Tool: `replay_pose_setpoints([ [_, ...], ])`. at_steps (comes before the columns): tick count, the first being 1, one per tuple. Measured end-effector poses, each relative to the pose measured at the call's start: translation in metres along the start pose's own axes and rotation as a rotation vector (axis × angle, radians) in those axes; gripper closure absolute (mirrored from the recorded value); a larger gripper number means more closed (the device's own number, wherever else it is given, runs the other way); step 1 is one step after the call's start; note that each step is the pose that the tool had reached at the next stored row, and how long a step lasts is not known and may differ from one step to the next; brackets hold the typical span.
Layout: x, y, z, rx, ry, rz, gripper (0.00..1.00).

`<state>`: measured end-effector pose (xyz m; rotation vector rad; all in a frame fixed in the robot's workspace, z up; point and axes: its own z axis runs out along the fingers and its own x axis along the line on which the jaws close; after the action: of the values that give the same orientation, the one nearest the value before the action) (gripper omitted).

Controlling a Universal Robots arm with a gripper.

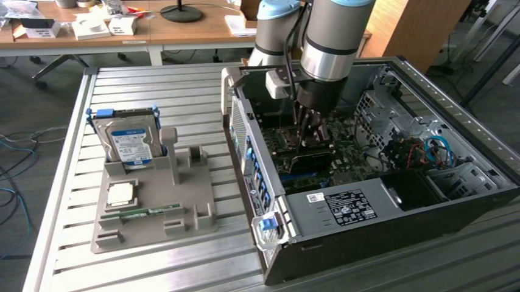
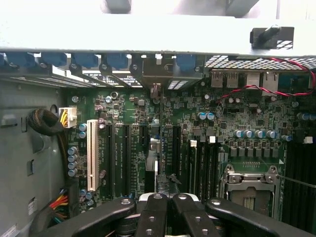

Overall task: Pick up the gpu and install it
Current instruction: 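Press down on the gpu until it lock into place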

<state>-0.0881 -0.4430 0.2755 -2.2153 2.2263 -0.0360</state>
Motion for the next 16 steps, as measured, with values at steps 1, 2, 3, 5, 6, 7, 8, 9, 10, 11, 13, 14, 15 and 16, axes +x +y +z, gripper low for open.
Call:
replay_pose_setpoints([
  [1, -0.0001, 0.0000, 0.0008, 0.0003, -0.0006, 0.000, 0.89],
  [2, -0.0001, 0.0000, 0.0018, 0.0002, -0.0004, 0.000, 0.89],
  [3, 0.0000, 0.0000, 0.0026, 0.0000, -0.0001, 0.000, 0.89],
  [5, 0.0000, 0.0001, 0.0033, -0.0001, 0.0001, 0.000, 0.89],
  [6, 0.0000, 0.0001, 0.0033, -0.0001, 0.0000, 0.000, 0.89],
  [7, 0.0000, 0.0001, 0.0033, -0.0001, 0.0001, 0.000, 0.89],
  [8, -0.0001, 0.0000, 0.0040, 0.0002, -0.0003, 0.000, 0.89],
  [9, -0.0001, 0.0001, 0.0048, 0.0001, -0.0004, 0.000, 0.89],
  [10, -0.0001, 0.0001, 0.0053, 0.0001, -0.0003, 0.000, 0.89],
  [11, -0.0001, 0.0001, 0.0056, 0.0000, 0.0000, 0.000, 0.89],
  [13, -0.0001, 0.0001, 0.0056, -0.0001, 0.0002, 0.000, 0.89],
  [14, -0.0001, 0.0001, 0.0062, 0.0001, -0.0003, 0.000, 0.89],
  [15, -0.0001, 0.0001, 0.0065, 0.0001, -0.0002, 0.000, 0.89],
  [16, -0.0001, 0.0001, 0.0064, 0.0000, -0.0002, 0.000, 0.89],
])
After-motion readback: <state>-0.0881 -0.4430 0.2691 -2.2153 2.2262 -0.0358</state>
